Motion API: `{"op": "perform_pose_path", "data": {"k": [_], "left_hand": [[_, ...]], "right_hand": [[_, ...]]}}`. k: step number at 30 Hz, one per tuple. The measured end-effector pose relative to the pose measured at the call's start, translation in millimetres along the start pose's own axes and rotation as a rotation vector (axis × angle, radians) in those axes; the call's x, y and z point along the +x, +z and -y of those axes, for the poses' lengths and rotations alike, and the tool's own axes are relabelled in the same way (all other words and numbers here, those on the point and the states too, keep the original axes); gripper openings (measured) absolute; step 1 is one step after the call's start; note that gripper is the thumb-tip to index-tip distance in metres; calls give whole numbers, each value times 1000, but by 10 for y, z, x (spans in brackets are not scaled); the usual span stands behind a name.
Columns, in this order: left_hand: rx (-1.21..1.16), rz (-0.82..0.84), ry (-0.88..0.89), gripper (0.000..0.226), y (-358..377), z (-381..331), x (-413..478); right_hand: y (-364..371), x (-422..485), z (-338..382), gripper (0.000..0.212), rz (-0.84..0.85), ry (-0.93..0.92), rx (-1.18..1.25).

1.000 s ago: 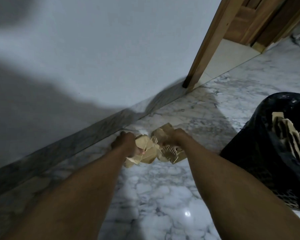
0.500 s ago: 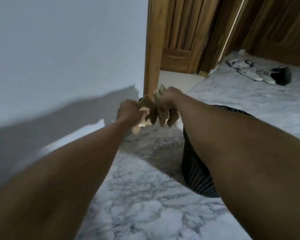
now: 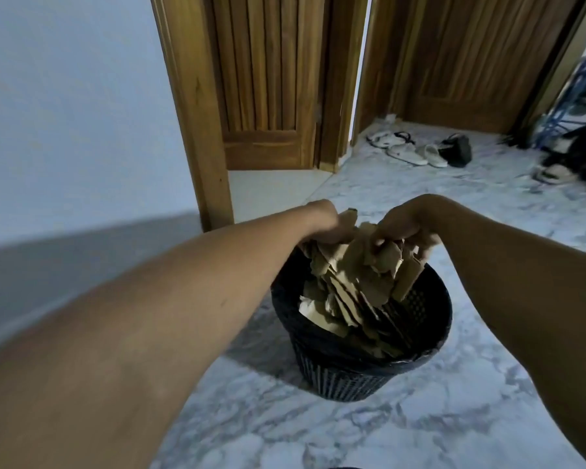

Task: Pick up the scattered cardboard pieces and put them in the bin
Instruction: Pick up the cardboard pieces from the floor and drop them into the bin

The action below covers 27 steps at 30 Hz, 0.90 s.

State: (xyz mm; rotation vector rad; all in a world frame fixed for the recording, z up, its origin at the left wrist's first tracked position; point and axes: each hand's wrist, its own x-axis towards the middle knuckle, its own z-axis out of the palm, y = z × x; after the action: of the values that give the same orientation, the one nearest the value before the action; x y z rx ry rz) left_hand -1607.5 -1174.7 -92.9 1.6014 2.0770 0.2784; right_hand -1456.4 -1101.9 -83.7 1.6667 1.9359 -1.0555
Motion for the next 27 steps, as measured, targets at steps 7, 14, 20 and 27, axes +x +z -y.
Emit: {"op": "perform_pose_path", "data": {"k": [7, 14, 20, 27], "left_hand": [[-4, 208, 13, 37, -54, 161, 158], [126, 285, 58, 58, 493, 242, 571], [276, 287, 80, 53, 935, 453, 843], [-50, 158, 9, 70, 1318, 743, 831]], "right_hand": [[101, -39, 116, 40, 27, 37, 11], [494, 170, -463, 65, -73, 92, 66], [646, 328, -869, 44, -283, -25, 90], [987, 786, -731, 110, -200, -28, -8]]}}
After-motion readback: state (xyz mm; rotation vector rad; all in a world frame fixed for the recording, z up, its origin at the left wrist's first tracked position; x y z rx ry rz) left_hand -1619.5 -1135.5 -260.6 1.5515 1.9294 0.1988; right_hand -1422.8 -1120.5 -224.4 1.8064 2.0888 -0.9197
